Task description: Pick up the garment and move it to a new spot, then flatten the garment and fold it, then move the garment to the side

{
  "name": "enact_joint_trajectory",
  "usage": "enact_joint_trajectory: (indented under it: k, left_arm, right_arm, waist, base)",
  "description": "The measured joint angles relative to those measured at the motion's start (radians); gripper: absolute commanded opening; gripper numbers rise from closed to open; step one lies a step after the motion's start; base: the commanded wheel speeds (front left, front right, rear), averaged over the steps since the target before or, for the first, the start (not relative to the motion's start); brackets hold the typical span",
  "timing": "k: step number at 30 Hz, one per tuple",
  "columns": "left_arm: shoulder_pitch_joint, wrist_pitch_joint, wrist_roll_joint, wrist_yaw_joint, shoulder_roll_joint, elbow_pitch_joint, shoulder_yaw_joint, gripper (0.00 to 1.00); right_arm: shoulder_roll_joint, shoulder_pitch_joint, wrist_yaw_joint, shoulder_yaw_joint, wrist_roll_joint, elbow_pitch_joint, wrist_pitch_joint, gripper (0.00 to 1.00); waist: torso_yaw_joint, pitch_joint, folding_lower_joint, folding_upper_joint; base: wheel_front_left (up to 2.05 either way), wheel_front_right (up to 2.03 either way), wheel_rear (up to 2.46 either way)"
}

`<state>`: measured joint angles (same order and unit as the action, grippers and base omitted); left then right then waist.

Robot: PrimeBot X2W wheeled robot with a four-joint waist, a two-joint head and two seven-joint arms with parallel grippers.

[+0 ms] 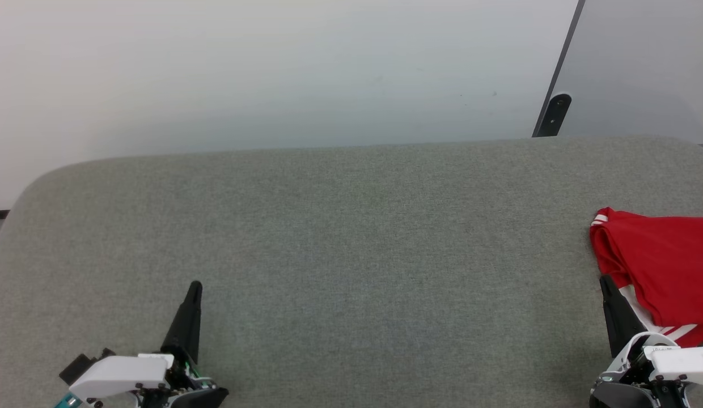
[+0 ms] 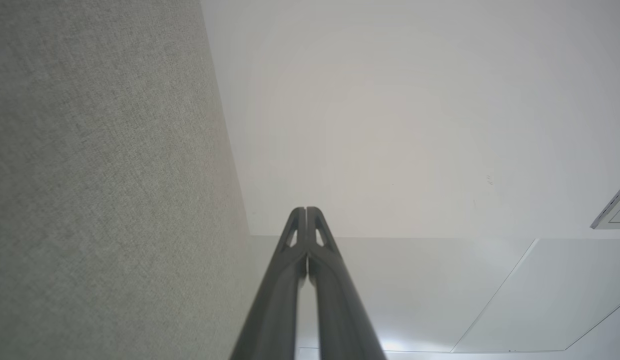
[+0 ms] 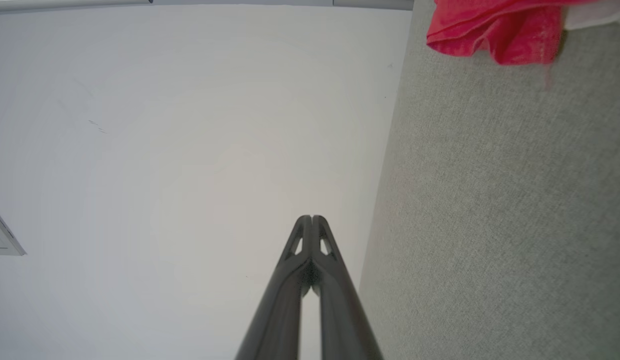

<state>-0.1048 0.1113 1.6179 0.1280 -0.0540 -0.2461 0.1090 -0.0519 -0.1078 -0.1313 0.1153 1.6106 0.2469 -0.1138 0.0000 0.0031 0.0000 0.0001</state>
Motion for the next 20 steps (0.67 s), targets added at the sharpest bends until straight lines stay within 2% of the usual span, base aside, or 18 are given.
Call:
enact_joint_trajectory:
  k: [20]
  left_arm:
    - [0.0,0.002,0.0,0.0,0.001,0.0,0.001,0.0]
  right_arm:
    - [0.0,0.0,0.0,0.0,0.0,0.0,0.0,0.0]
  waist:
    - [0.0,0.0,0.0,0.0]
  base:
    - [0.0,0.0,0.0]
